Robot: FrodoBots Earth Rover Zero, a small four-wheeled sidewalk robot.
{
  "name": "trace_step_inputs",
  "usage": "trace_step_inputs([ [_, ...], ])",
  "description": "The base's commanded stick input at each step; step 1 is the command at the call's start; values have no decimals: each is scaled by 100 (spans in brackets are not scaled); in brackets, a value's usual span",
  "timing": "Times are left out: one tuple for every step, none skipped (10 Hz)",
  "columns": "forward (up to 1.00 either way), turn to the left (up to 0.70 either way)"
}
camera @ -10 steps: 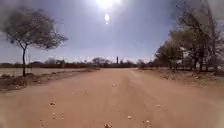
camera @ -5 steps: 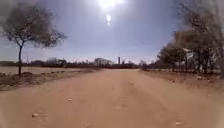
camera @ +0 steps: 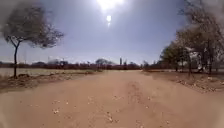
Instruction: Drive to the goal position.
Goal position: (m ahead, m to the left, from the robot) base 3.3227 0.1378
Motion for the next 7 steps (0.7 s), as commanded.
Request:
trace_step_inputs([
  [100, 0],
  [100, 0],
  [100, 0],
  [100, 0],
  [100, 0],
  [100, 0],
  [100, 0],
])
